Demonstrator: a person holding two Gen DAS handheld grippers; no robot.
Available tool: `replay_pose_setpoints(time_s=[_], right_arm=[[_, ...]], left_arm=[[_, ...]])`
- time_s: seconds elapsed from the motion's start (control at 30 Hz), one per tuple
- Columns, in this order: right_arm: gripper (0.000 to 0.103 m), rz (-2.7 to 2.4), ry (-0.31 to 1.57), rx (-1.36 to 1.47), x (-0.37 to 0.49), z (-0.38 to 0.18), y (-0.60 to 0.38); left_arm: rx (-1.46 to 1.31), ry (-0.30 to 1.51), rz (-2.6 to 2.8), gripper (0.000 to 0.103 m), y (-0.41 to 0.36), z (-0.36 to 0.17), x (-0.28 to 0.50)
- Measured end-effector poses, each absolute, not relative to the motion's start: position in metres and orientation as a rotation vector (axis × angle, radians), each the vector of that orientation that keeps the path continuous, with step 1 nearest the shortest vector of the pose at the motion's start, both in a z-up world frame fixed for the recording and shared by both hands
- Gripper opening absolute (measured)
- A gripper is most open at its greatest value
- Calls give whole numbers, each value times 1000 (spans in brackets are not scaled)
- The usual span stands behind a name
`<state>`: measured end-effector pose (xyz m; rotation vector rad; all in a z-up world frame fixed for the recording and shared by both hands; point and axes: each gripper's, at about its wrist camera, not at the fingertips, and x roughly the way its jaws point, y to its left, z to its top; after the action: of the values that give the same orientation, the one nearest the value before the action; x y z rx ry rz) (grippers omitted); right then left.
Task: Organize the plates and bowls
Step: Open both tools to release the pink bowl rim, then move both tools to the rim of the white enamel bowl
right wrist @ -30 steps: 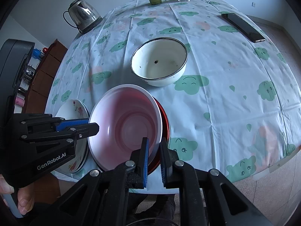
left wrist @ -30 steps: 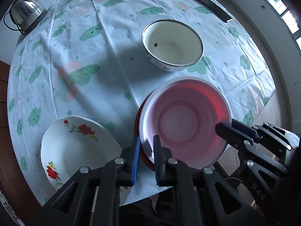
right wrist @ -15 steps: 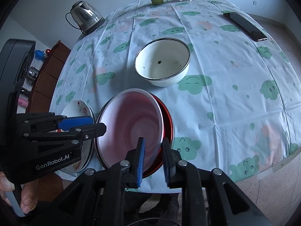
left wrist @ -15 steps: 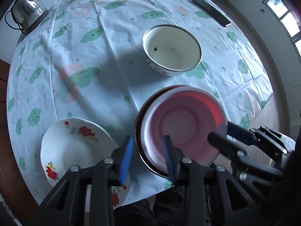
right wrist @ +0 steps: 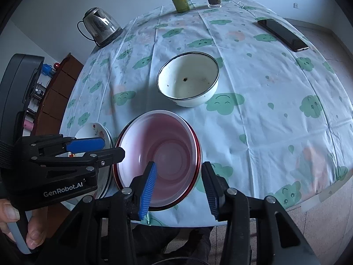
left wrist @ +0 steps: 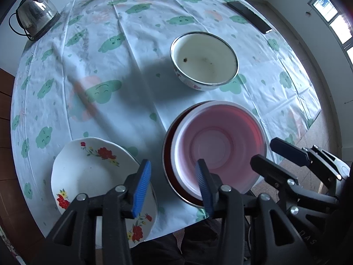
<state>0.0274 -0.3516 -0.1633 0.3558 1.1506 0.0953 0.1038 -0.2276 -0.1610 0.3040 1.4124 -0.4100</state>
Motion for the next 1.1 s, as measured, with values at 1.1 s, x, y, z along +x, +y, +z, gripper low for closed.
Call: replay_pose_setpoints(time_s=[1.1], right_arm=[[45, 19, 1077, 373, 48, -146, -379]], left_arm=[[265, 1382, -409, 47, -224, -149, 151]])
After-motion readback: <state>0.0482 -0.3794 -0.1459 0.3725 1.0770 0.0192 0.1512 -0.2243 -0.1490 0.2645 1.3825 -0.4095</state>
